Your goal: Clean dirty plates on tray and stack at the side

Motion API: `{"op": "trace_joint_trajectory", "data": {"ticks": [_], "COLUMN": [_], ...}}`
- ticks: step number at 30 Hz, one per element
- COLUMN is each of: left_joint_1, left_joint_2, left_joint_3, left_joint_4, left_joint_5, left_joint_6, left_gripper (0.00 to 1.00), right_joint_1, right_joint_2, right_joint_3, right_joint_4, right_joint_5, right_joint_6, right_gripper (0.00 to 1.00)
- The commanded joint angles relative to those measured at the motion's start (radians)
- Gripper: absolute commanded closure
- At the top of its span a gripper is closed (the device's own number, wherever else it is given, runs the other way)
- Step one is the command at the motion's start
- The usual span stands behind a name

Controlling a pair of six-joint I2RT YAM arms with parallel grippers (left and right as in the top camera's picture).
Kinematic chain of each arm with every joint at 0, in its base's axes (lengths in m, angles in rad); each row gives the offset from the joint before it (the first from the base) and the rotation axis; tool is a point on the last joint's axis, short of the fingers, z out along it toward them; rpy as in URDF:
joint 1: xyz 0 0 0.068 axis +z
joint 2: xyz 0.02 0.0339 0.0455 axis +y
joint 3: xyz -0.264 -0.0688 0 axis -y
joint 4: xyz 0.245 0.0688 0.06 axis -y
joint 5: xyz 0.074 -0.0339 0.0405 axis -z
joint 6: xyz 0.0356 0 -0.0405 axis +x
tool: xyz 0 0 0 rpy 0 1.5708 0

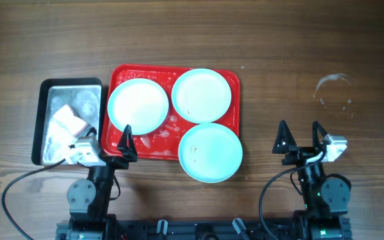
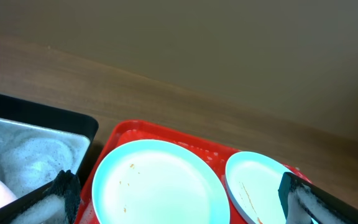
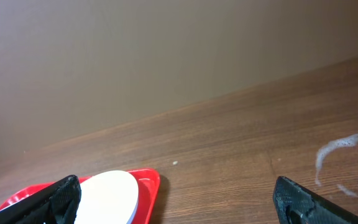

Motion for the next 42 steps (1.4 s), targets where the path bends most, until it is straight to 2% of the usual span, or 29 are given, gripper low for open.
{"op": "trace_joint_trajectory", "data": {"ticks": [1, 19, 27, 34, 42], "left_joint_1": [-0.005, -0.005, -0.005, -0.005, -0.005], "left_joint_2": [0.003, 0.003, 0.003, 0.003, 0.092], "left_joint_3": [-0.005, -0.005, 0.013, 0.131, 0.34], "left_joint_4": [-0.004, -0.003, 0.021, -0.031, -0.187], "left_joint_5": [0.012, 0.008, 0.032, 0.053, 0.058], "left_joint_6": [0.013, 0.013, 0.009, 0.009, 0.014], "left_gripper": [0.0, 0.0, 0.0, 0.0, 0.0], "right_joint_1": [0.005, 0.005, 0.005, 0.005, 0.005], "right_joint_2": [0.003, 0.003, 0.003, 0.005, 0.111], "right_joint_3": [-0.002, -0.002, 0.016, 0.135, 0.395], "right_joint_4": [0.002, 0.012, 0.052, 0.045, -0.124], "right_joint_5": [-0.017, 0.01, -0.135, -0.228, -0.265], "right_joint_6": [-0.017, -0.017, -0.022, -0.092, -0.129], "right_gripper": [0.0, 0.0, 0.0, 0.0, 0.0]}}
